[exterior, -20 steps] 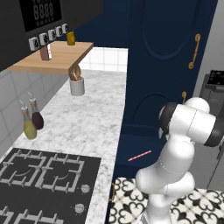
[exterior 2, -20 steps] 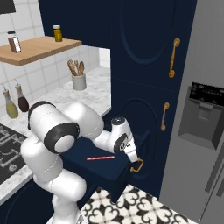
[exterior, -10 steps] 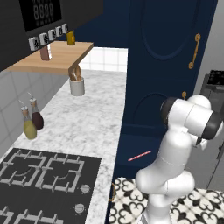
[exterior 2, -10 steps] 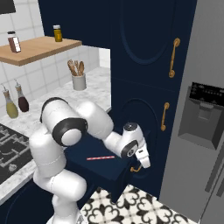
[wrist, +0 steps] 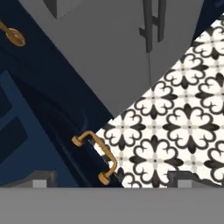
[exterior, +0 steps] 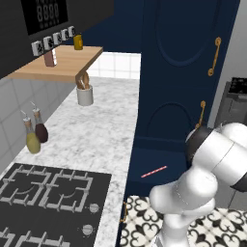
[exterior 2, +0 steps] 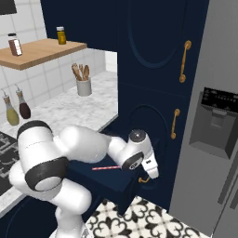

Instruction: Take a straw from the drawer in front and place it inside the glass cup on the dining counter.

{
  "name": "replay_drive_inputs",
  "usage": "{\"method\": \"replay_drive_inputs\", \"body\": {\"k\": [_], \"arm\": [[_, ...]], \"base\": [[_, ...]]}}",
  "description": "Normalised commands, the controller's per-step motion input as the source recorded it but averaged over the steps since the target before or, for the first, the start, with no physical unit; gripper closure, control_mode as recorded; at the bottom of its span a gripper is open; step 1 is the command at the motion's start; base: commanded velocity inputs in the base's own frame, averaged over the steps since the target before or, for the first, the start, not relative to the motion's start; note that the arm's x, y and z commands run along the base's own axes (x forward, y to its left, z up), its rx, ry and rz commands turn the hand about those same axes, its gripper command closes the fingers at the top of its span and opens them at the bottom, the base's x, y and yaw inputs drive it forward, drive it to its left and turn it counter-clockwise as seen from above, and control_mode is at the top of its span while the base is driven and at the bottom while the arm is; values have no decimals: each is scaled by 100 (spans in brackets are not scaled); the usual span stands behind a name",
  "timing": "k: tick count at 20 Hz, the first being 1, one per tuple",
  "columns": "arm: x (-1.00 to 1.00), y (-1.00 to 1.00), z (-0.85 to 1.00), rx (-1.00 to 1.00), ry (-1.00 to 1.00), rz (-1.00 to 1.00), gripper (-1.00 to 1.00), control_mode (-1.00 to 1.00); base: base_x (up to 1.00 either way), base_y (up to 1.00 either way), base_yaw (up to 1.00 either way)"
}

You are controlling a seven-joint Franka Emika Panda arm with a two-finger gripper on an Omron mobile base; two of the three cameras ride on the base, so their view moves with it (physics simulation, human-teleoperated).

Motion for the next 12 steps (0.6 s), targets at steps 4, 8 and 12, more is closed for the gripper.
{"method": "replay_drive_inputs", "body": {"k": [4, 8, 12], "arm": [[16, 100, 78, 2, 0, 6, -100, -100], [26, 100, 44, 0, 3, 1, -100, -100], [28, 90, 2, 2, 6, 0, -100, -100]], "base": [[0, 0, 0], [0, 0, 0], [0, 0, 0]]}}
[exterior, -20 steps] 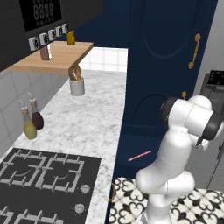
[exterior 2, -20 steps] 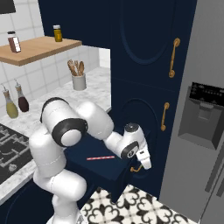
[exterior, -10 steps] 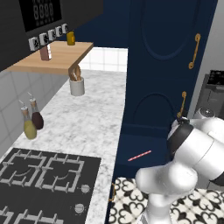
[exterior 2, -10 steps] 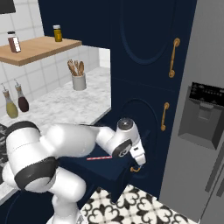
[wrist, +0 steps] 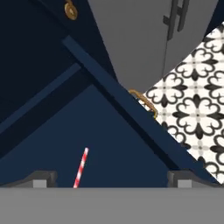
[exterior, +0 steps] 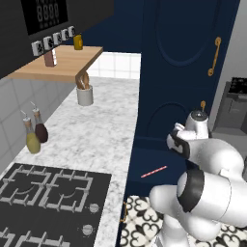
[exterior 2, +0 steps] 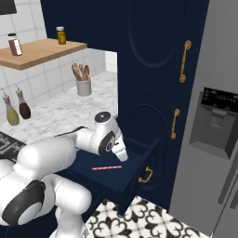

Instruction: Take a straw from the drawer in front and place it inside the glass cup on the dining counter.

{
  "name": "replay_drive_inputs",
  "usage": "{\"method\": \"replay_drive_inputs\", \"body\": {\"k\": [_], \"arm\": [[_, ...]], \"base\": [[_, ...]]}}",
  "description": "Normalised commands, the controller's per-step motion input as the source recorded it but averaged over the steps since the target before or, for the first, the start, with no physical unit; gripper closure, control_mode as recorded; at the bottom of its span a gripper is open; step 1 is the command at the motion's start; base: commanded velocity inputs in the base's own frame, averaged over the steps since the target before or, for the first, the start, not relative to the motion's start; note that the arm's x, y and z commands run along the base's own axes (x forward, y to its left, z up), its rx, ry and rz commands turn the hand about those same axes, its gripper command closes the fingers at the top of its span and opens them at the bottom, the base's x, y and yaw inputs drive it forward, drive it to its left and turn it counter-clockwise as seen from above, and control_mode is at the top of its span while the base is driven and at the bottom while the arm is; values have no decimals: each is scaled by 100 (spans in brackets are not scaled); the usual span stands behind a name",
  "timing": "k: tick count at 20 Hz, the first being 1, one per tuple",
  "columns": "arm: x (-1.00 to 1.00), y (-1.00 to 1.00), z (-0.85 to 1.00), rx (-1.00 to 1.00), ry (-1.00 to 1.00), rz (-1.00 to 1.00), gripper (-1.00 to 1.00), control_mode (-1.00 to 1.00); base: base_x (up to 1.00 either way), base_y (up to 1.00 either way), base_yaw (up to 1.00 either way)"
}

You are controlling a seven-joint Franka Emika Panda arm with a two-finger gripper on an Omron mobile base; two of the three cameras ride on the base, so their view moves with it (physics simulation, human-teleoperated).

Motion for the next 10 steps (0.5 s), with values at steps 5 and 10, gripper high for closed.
{"method": "replay_drive_inputs", "body": {"k": [5, 10], "arm": [[54, 39, -34, 0, 9, 0, -100, -100], [40, 28, -44, 3, 16, -1, -100, -100]], "base": [[0, 0, 0], [0, 0, 0]]}}
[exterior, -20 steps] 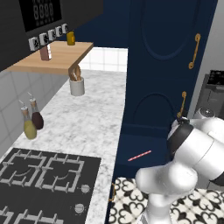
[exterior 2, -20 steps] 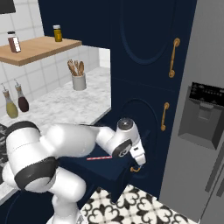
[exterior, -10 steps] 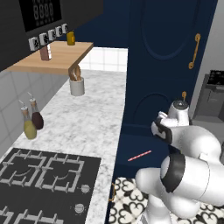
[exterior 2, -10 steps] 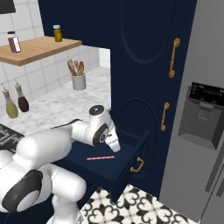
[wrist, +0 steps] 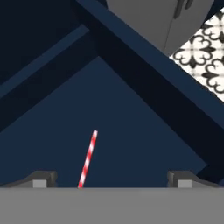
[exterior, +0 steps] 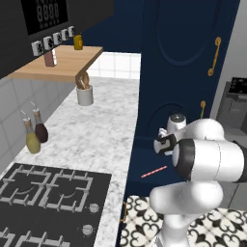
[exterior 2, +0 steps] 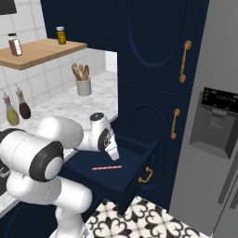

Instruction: Take a straw from the drawer in front and place it inside the glass cup on the dining counter.

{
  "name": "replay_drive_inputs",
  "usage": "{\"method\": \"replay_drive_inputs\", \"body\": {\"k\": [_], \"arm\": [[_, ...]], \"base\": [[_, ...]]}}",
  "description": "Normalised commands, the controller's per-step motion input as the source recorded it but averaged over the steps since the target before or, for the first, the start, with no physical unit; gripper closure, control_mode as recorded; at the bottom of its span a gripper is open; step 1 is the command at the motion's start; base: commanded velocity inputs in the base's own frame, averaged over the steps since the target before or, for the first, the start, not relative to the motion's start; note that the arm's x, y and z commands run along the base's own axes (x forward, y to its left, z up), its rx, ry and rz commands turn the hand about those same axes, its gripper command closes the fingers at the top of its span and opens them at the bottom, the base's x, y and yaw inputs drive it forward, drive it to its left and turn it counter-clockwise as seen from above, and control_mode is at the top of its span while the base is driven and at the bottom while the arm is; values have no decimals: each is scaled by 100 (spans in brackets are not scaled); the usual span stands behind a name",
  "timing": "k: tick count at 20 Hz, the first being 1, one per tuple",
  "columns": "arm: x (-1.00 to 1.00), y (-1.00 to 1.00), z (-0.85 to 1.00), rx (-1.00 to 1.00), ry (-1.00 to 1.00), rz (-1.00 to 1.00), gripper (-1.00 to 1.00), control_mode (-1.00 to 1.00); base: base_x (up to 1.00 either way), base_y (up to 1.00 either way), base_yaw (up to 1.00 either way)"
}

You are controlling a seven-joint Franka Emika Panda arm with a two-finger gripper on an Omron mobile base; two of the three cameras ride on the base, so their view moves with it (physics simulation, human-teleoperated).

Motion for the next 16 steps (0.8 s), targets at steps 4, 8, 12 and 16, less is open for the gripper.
{"method": "replay_drive_inputs", "body": {"k": [4, 8, 12, 16], "arm": [[0, 11, -40, 10, 11, -2, -100, -100], [0, 1, -39, 7, 2, -4, -100, -100], [0, 2, -41, 0, 0, -4, -100, -100], [0, 0, -44, 0, 0, -3, -100, -100]], "base": [[0, 0, 0], [0, 0, 0], [0, 0, 0], [0, 0, 0]]}}
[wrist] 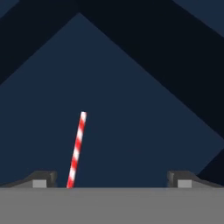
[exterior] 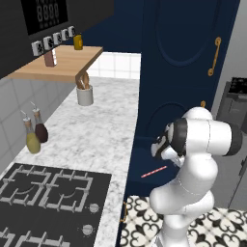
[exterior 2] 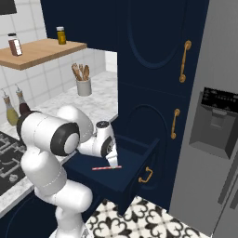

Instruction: Take a straw from the drawer in front and place it inside the glass cup on the dining counter.

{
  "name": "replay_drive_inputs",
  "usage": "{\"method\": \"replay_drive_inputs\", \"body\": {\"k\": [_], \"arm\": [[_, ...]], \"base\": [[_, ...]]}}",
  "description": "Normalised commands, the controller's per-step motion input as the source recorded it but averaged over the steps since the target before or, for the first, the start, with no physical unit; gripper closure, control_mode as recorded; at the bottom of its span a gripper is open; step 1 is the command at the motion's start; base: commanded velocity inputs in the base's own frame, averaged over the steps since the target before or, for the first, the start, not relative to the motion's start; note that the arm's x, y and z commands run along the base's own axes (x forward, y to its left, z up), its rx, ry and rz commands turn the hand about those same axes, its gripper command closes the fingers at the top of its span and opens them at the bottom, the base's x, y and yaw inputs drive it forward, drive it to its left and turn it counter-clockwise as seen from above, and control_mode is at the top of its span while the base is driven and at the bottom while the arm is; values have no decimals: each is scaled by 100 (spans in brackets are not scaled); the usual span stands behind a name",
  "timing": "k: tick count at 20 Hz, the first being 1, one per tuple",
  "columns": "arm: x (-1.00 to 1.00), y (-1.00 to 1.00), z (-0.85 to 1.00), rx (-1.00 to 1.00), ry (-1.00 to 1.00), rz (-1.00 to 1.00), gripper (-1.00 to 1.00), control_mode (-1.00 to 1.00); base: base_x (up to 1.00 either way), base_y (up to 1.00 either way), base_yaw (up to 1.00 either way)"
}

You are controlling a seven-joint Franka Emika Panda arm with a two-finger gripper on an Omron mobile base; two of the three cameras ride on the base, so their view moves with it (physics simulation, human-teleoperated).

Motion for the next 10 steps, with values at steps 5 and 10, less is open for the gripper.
{"method": "replay_drive_inputs", "body": {"k": [5, 10], "arm": [[9, 0, -39, 3, 0, -2, -100, -100], [28, 0, -30, 5, 0, -2, -100, -100]], "base": [[0, 0, 0], [0, 0, 0]]}}
